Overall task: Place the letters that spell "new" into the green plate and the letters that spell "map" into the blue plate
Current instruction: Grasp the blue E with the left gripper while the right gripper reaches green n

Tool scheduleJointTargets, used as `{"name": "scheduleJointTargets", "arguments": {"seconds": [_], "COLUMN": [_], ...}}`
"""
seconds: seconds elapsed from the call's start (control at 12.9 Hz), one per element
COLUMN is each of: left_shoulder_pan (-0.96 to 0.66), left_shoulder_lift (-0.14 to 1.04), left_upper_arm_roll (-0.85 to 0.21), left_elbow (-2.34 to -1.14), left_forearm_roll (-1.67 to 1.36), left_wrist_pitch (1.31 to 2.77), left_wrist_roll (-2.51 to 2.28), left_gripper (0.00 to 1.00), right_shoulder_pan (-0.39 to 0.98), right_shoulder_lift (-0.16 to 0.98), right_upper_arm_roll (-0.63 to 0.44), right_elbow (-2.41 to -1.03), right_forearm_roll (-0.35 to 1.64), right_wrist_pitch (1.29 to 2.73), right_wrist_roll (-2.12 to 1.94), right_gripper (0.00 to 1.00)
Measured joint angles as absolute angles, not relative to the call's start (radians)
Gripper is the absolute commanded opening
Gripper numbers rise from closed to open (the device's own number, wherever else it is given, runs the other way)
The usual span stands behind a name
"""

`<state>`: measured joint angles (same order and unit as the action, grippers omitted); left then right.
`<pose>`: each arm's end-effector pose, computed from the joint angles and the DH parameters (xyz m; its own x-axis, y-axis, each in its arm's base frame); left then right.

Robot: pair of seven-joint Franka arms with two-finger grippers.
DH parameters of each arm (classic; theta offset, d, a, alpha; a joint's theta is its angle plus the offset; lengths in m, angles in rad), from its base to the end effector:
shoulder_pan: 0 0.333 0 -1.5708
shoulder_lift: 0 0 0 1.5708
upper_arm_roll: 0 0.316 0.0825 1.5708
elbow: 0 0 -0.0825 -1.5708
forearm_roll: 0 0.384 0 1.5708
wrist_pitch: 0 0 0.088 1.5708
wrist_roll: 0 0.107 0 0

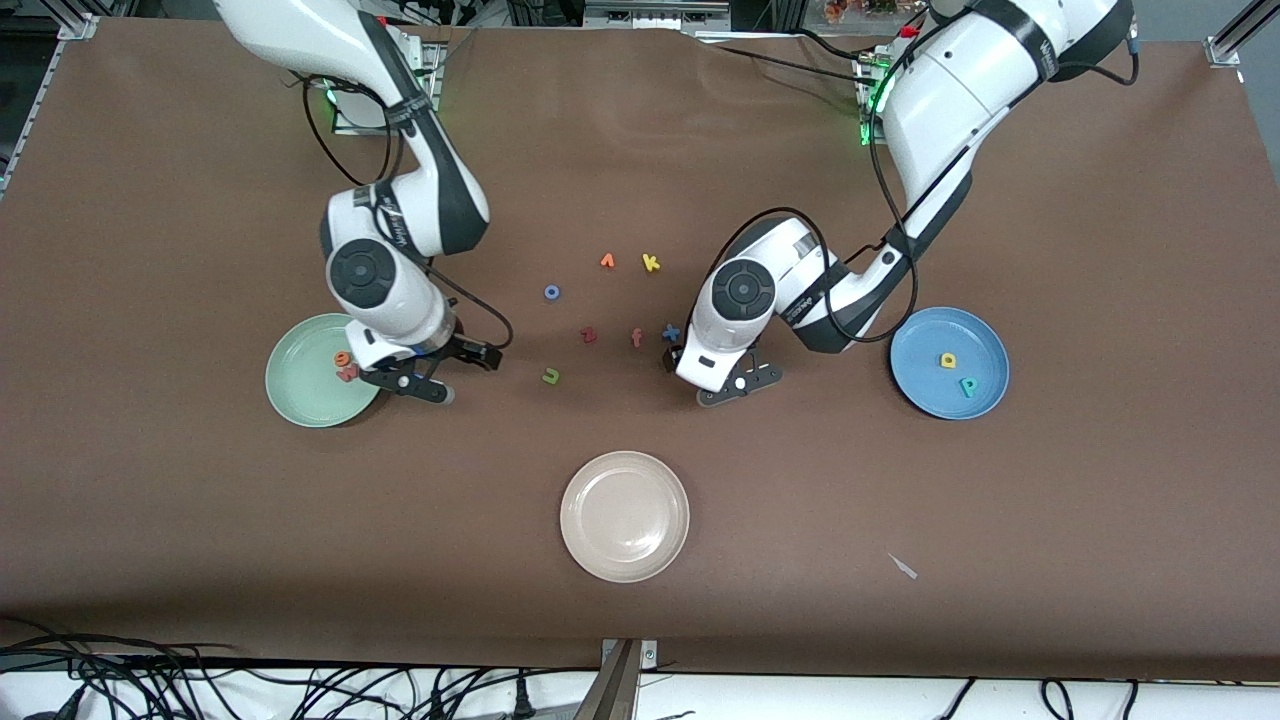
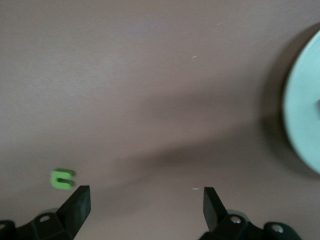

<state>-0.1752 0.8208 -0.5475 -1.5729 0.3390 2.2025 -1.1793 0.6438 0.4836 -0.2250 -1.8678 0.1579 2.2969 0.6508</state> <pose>0.5585 -0.4066 0.2021 0.9202 0.3647 -0.1426 0.3688 -0.9295 0.0030 0.5744 0.2682 0.2580 0.9496 -0.3113 -0.0369 -0.3109 -0.9503 0.0157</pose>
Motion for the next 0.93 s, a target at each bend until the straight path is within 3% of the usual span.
{"name": "scheduleJointTargets", "arguments": {"seconds": [0.16, 0.47, 0.86, 0.93], "left_shoulder_pan": [-0.175, -0.175, -0.201, -0.205], "left_shoulder_lift": [0.843, 0.86, 0.887, 0.889], "left_upper_arm_roll": [-0.541, -0.513, -0.513, -0.512], "left_elbow": [-1.548, -1.533, -1.533, -1.531], "left_forearm_roll": [0.339, 0.339, 0.339, 0.339], "left_wrist_pitch": [2.202, 2.202, 2.201, 2.201], "left_wrist_roll": [-1.179, -1.197, -1.232, -1.236], "left_gripper": [0.94, 0.8, 0.73, 0.65], "right_shoulder_pan": [0.682, 0.728, 0.741, 0.744], "right_shoulder_lift": [0.543, 0.674, 0.729, 0.734], "right_upper_arm_roll": [-0.224, -0.217, -0.195, -0.194], "right_elbow": [-1.82, -1.685, -1.647, -1.646], "right_forearm_roll": [0.159, 0.16, 0.206, 0.208], "right_wrist_pitch": [2.316, 2.328, 2.373, 2.374], "right_wrist_roll": [0.736, 0.896, 0.924, 0.925], "right_gripper": [1.0, 1.0, 0.99, 0.98]}}
